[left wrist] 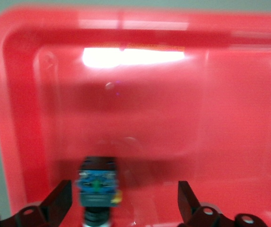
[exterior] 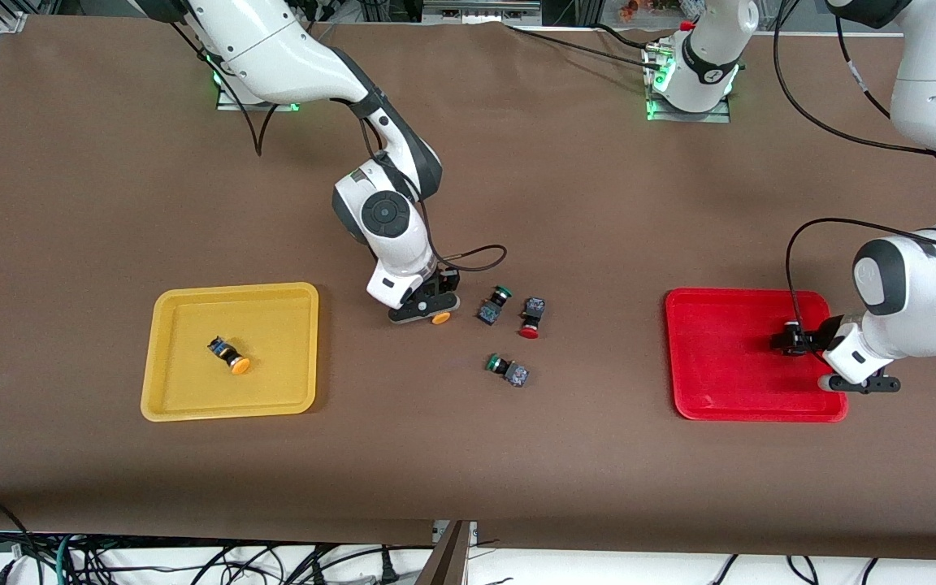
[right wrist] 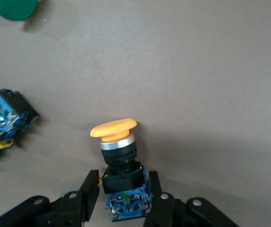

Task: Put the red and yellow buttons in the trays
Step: 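Grasp another yellow button while the left gripper releases the red button, then place the yellow button in its tray while the left gripper reaches another red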

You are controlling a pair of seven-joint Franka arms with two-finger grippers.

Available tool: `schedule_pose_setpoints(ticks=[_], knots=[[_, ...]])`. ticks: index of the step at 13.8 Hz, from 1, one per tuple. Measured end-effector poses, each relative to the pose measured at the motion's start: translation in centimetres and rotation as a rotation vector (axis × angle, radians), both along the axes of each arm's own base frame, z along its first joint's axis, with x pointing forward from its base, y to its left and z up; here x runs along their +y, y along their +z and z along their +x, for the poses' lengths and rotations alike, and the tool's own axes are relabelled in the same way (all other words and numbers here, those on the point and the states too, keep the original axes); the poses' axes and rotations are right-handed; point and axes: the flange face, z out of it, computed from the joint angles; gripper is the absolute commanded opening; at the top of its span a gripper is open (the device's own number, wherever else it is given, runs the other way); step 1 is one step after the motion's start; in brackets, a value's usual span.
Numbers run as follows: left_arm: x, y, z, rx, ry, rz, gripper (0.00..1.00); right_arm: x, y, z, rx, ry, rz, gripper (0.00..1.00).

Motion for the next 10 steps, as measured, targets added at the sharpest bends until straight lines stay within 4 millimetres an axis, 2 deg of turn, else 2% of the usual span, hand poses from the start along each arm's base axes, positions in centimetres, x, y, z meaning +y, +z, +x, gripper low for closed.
schedule_pose_setpoints(ticks=[2,4,6,7,8,9,10], knots=[[-5.7,3.2,1.8,-0.003,-0.015,0.003,1.0,-2.7,1.1,2.3,-0.001,0.046,-0.052,0.01],[-12.7,4.8,2.6,-0.015,-0.031,0.01,1.0,-7.9,4.2,5.8,0.017,0.132,-0.127,0.09],[-20.5,5.2,2.1,-0.018,-0.044,0.019,1.0,-14.9,7.3,8.9,0.033,0.19,-0.193,0.3],[-24.2,5.2,1.5,-0.015,-0.051,0.023,1.0,-17.8,8.0,9.7,0.04,0.198,-0.213,0.45],[-27.7,5.1,0.7,-0.01,-0.061,0.028,1.0,-19.9,8.0,10.1,0.048,0.202,-0.228,0.54],[-30.9,4.8,-0.2,-0.004,-0.071,0.033,1.0,-21.4,7.4,10.2,0.065,0.214,-0.238,0.86],[-33.6,4.4,-1.1,0.003,-0.079,0.039,1.0,-22.6,6.5,10.0,0.083,0.221,-0.243,1.0]])
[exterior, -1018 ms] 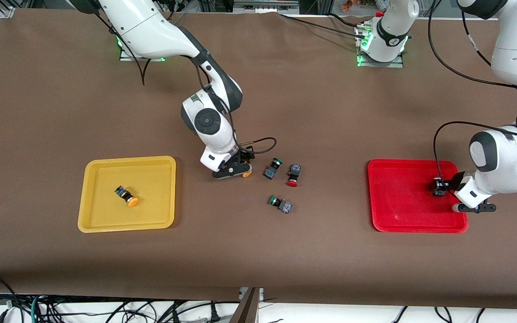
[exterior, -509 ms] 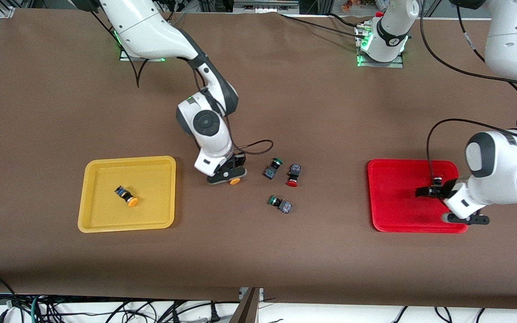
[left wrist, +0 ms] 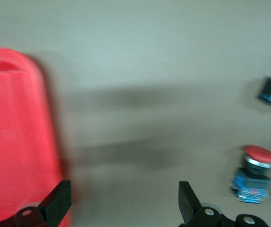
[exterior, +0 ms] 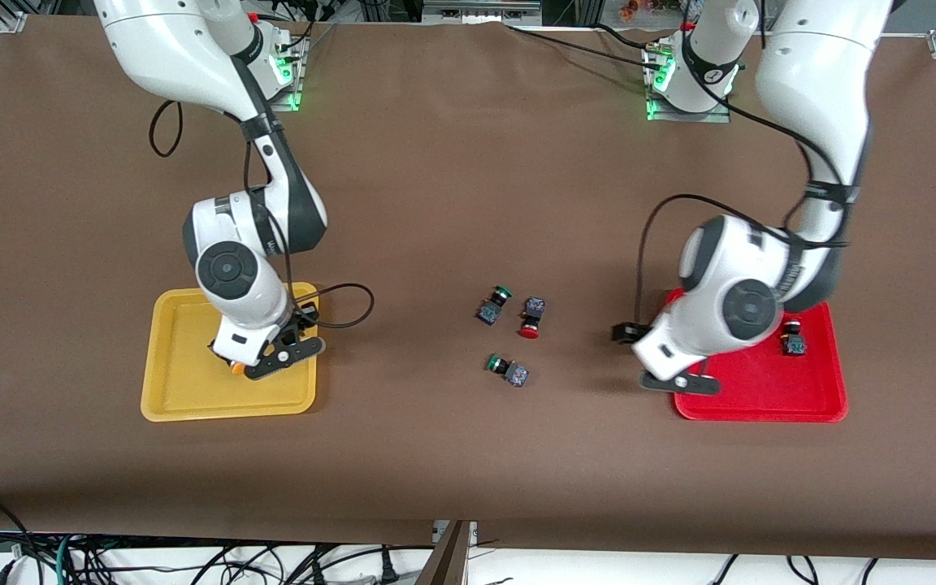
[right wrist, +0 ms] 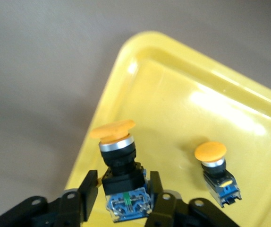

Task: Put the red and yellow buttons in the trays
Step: 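Place the yellow button in its tray while the left gripper reaches another red, then grasp the second red button with the left gripper while the right gripper retracts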

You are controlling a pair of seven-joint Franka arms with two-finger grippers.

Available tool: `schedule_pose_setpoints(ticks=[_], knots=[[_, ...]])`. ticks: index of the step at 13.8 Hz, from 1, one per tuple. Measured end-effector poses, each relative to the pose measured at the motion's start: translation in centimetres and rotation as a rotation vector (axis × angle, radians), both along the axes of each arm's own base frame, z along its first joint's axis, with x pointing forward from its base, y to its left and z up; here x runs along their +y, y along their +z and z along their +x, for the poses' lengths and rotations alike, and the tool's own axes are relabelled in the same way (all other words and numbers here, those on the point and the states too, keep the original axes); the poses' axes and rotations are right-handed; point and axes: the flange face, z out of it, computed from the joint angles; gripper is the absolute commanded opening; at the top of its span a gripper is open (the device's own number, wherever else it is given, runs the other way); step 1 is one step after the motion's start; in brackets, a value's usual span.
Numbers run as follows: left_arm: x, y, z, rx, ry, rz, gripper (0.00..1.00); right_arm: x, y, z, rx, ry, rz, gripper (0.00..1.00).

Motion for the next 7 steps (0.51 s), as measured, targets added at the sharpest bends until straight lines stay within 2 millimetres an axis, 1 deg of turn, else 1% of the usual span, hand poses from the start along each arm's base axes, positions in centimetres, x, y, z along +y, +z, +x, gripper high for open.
schedule_pose_setpoints(ticks=[2,3,4,5,7], knots=[[-4.7,-1.2,-2.0,0.019,-0.013,0.013,1.0,-2.1,-1.4,0.1,0.028,-0.042,0.023,1.0],[-6.8,-2.0,-2.9,0.024,-0.012,0.02,1.0,-2.7,-1.4,0.3,0.032,-0.072,0.055,1.0],[-8.9,-2.6,-3.9,0.021,-0.002,0.023,1.0,-2.8,-0.9,0.5,0.028,-0.092,0.082,1.0],[-11.1,-3.4,-5.0,0.015,0.002,0.025,1.0,-2.7,0.0,0.7,0.021,-0.1,0.098,1.0],[-15.0,-5.3,-7.2,0.0,-0.004,0.022,1.0,-2.4,2.9,0.7,0.009,-0.126,0.12,1.0]])
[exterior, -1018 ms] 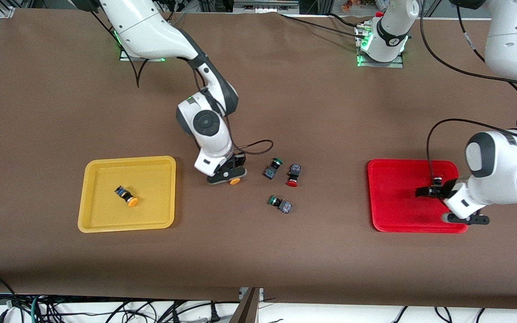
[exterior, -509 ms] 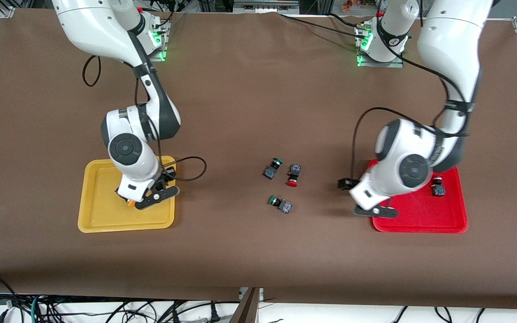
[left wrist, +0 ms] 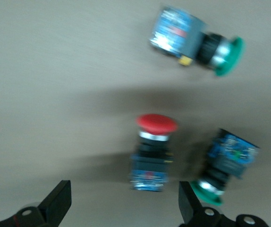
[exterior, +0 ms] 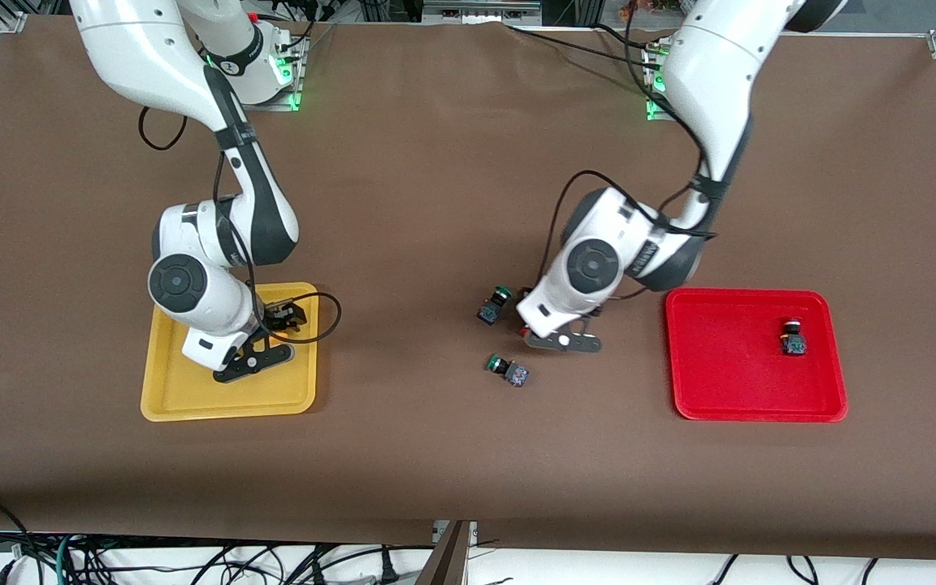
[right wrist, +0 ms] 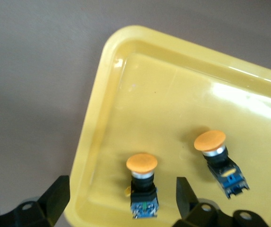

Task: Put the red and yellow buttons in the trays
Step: 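Grasp the second red button with the left gripper while the right gripper retracts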

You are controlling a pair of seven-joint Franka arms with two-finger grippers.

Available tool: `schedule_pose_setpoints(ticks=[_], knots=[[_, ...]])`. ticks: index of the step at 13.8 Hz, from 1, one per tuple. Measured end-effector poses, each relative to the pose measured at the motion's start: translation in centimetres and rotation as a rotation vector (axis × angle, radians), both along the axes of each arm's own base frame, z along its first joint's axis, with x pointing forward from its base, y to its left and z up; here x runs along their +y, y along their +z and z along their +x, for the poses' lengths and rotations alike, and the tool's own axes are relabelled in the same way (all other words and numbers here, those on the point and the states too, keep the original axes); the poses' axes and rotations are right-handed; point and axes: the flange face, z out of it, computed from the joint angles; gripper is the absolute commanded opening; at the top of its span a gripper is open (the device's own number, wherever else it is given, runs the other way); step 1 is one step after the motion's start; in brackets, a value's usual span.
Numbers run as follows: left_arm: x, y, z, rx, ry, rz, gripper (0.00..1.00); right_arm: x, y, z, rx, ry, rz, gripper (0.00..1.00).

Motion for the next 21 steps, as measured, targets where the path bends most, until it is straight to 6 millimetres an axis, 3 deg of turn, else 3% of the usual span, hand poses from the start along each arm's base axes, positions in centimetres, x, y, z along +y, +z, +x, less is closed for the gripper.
schedule_pose_setpoints(ticks=[2,5,8,10,12,15,19,21], knots=[[-2.2,-1.6,-1.6,-0.006,-0.015,-0.001,1.0,0.4,4.5,-0.4,-0.02,-0.049,0.021,1.0],[-2.0,-3.4,-2.3,-0.017,-0.015,-0.003,1.0,0.0,12.7,-2.4,-0.004,-0.083,0.048,1.0],[-1.7,-3.3,-2.0,-0.026,-0.011,-0.005,1.0,-2.6,21.8,-5.7,0.001,-0.1,0.063,1.0],[-1.4,-3.2,-1.7,-0.032,-0.006,-0.005,1.0,-5.0,26.3,-8.2,0.02,-0.115,0.06,1.0],[-1.0,-3.2,-1.5,-0.034,-0.003,-0.003,1.0,-6.3,28.1,-9.5,0.014,-0.118,0.045,1.0],[-0.2,-3.2,-0.9,-0.036,-0.016,-0.006,1.0,-7.0,27.5,-9.5,0.026,-0.128,0.033,1.0],[-0.1,-3.4,-1.0,-0.032,-0.029,-0.004,0.92,-11.2,26.9,-8.7,0.035,-0.153,0.038,1.0],[-0.1,-3.5,-1.1,-0.03,-0.04,-0.004,0.86,-12.0,26.9,-8.6,0.035,-0.157,0.041,1.0]])
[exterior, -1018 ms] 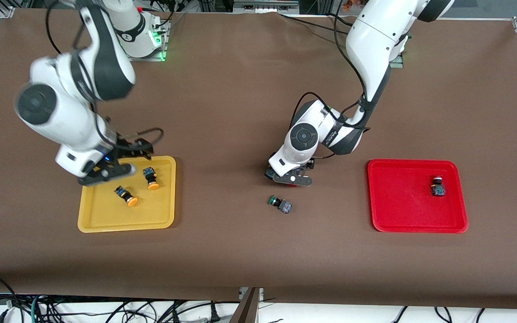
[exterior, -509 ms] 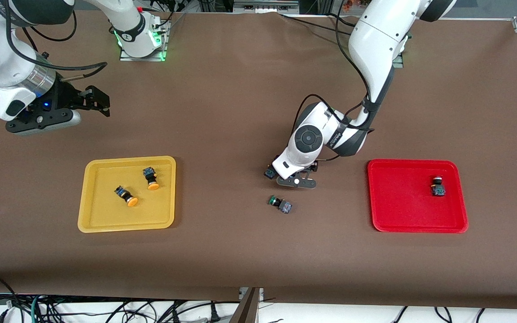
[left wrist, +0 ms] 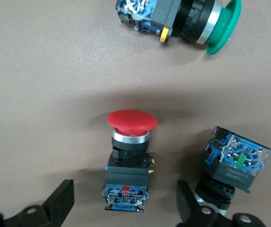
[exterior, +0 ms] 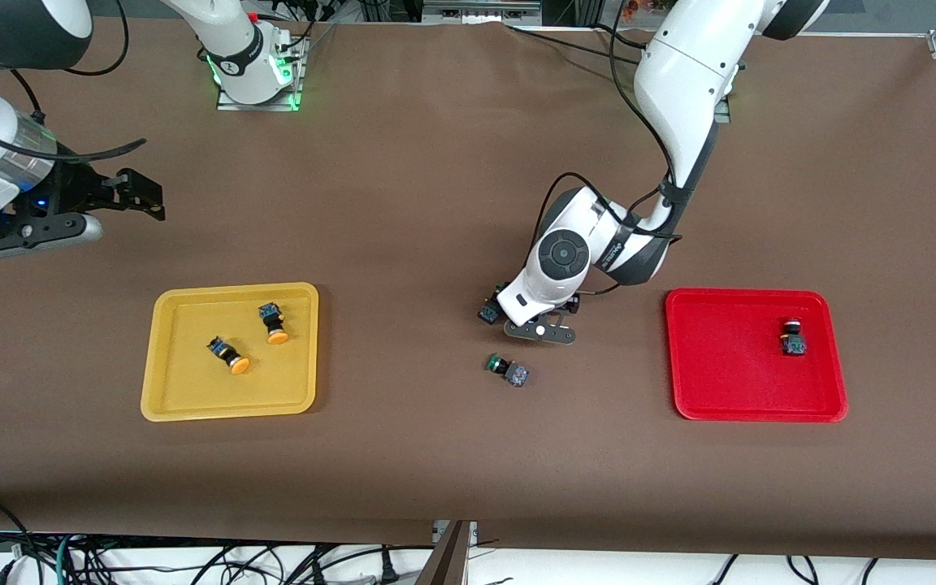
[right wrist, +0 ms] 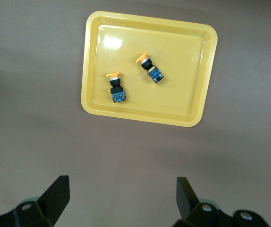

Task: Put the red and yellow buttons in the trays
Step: 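Grasp the second red button with the left gripper while the right gripper retracts, then carry the red button with the left gripper and lower it into the red tray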

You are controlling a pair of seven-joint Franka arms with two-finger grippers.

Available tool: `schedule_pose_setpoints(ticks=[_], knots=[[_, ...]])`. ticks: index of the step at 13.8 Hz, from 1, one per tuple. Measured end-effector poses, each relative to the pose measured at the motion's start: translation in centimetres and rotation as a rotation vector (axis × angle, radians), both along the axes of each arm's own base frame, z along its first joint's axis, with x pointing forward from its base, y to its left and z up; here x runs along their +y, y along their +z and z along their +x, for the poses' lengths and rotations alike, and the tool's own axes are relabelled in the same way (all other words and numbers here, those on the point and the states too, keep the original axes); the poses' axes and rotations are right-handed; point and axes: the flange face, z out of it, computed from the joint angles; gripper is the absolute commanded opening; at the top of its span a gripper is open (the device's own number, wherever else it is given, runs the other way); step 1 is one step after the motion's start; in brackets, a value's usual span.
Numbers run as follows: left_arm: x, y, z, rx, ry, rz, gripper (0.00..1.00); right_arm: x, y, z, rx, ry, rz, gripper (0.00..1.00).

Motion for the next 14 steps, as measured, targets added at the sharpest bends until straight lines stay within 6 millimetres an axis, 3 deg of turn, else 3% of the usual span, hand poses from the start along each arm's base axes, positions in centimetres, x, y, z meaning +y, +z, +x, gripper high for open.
schedule_pose_setpoints(ticks=[2,4,6,9,11,13,14], knots=[[-0.1,-0.1,-0.1,0.002,-0.004,0.0,0.64,0.5,0.1,0.0,-0.007,0.012,-0.008,1.0],[-0.2,-0.2,-0.3,0.002,-0.007,0.0,0.29,0.7,0.8,0.1,-0.024,0.018,-0.012,1.0],[-0.2,-0.5,-0.4,0.003,-0.008,0.001,0.09,0.5,1.6,0.3,-0.043,0.014,-0.015,1.0],[-0.1,-0.4,-0.2,0.001,-0.005,0.001,0.03,0.1,3.0,0.6,-0.073,0.008,-0.015,1.0],[1.2,0.4,1.0,-0.016,0.005,-0.001,0.03,0.1,2.5,0.9,-0.065,0.007,-0.017,1.0],[5.2,3.1,3.6,-0.021,0.009,0.0,0.03,0.1,1.7,1.4,-0.052,0.005,-0.019,1.0],[8.3,5.2,5.2,-0.018,0.013,0.001,0.03,0.1,1.3,1.6,-0.046,0.002,-0.019,1.0]])
